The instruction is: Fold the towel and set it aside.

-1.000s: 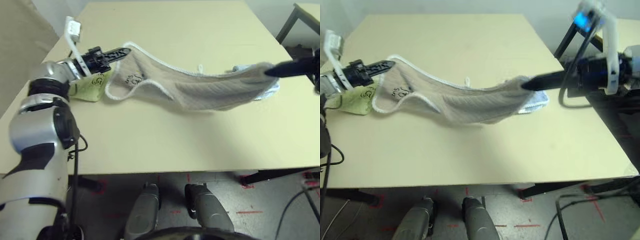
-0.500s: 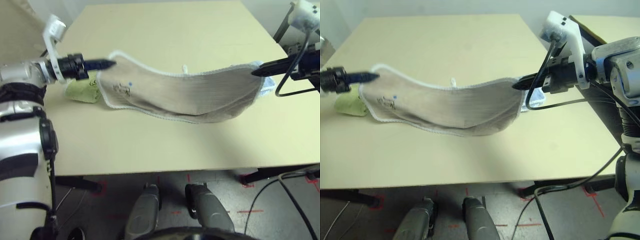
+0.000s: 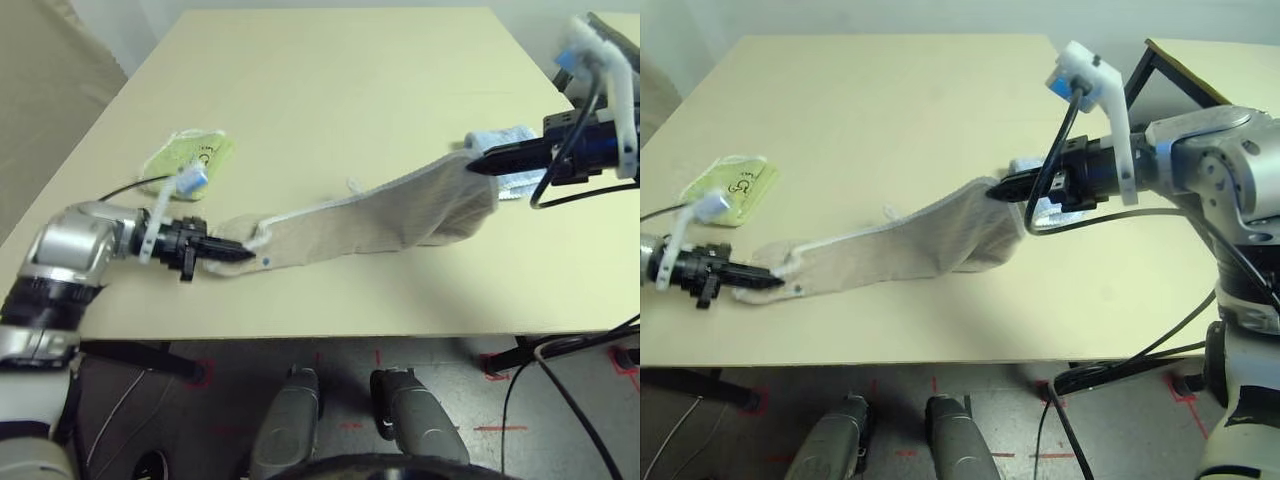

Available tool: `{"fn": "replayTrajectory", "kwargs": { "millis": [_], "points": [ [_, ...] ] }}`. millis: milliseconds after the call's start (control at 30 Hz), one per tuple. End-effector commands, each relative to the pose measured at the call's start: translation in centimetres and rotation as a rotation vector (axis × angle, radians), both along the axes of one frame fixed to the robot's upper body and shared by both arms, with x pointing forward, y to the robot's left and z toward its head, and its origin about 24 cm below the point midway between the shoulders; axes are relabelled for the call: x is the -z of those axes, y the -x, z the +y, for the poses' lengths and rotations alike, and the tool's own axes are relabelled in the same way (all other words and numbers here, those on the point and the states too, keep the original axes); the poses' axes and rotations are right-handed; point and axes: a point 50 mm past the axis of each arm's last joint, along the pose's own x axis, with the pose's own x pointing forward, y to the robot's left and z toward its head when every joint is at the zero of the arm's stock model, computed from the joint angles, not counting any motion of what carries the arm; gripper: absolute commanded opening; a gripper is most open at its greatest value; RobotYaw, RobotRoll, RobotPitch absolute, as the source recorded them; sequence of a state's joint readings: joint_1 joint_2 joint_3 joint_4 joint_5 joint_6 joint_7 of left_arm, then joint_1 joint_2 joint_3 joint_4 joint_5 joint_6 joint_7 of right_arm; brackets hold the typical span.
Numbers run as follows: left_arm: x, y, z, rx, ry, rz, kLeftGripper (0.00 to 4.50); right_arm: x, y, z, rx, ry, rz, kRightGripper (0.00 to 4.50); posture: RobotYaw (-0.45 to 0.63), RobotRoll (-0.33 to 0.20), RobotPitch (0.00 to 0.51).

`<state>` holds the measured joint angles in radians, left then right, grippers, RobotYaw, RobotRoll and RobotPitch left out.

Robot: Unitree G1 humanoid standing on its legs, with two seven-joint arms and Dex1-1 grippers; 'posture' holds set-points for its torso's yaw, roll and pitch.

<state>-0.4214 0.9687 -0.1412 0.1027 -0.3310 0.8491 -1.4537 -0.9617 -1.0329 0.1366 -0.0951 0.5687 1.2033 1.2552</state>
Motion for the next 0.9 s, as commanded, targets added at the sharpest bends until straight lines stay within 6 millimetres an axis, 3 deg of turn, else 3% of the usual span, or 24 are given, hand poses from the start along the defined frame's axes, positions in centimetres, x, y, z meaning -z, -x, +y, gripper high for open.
{"fn": "replayTrajectory", "kwargs": {
  "millis": [33,367,767,900],
  "points": [
    [0.6,0.4,0.5,0.024,-0.124,-0.023,1.07,-0.4,0.3,0.3,-0.011,-0.013,-0.016,0.0,0.01,0.0,0.138],
    [-0.3,0.7,0.8,0.103,-0.288,-0.118,4.45,-0.5,0.1,0.7,-0.019,-0.039,-0.03,0.0,0.01,0.0,0.136],
    [-3.7,2.7,-0.7,0.214,-0.555,-0.323,4.48,-0.4,-0.6,1.4,-0.039,-0.126,-0.044,0.0,0.03,0.0,0.135],
    [-4.8,3.3,-0.1,0.21,-0.647,-0.354,4.48,-0.6,-0.8,1.6,-0.042,-0.151,-0.051,0.0,0.04,0.0,0.134]
  ]
}}
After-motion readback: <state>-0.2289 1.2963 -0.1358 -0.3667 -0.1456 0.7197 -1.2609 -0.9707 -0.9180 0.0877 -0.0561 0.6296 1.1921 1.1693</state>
